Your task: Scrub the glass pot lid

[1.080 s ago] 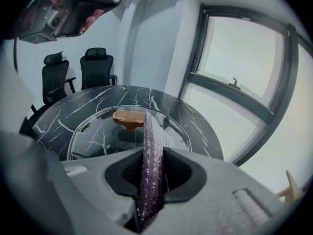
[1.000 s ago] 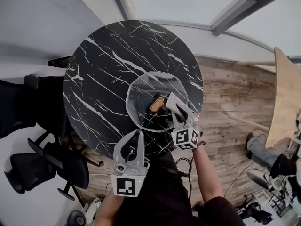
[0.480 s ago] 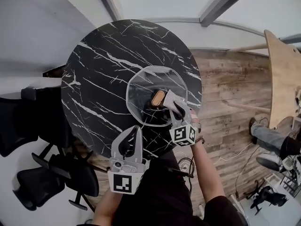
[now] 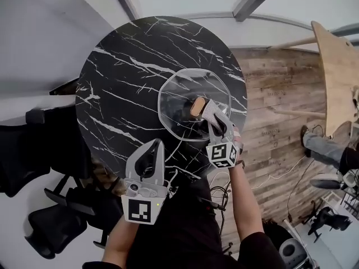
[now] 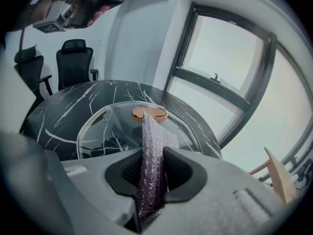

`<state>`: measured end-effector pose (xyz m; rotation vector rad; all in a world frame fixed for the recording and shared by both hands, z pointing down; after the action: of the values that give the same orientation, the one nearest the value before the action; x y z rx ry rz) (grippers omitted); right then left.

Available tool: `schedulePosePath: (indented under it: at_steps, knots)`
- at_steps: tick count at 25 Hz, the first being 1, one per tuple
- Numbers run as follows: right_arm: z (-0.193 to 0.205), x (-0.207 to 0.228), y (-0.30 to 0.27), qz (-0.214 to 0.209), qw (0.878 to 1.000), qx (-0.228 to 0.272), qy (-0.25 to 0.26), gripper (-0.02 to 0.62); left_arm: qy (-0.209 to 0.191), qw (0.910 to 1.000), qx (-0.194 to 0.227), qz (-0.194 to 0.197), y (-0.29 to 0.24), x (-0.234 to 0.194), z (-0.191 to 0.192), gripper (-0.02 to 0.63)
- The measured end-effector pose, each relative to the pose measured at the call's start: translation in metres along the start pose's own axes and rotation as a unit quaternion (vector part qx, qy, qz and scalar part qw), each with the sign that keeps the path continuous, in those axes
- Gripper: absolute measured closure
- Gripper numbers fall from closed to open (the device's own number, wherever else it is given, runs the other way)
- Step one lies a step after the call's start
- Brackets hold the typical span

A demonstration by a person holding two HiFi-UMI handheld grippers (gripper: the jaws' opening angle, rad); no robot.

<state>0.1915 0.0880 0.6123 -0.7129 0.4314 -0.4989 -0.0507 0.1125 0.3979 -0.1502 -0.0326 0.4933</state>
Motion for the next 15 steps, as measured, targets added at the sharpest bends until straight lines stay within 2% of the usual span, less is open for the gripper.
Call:
schedulePosePath:
  at_steps: [15]
  knots:
    - [-0.004, -0.04, 0.009, 0.06, 0.995, -0.017, -0.079, 0.517, -0.007, 0.9979, 0.013, 0.063, 0.012, -0.033, -0.001, 0.603]
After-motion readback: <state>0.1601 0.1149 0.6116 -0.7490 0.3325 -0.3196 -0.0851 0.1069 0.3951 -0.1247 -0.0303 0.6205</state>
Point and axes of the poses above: the fingertips, and each gripper's own axes: y backward along the fingers, x to its right, z out of its underside, the point moved 9 cm from there along y, backward along the fingers, and after that the axes turned 7 degrees about -y, right-handed, at the moved point
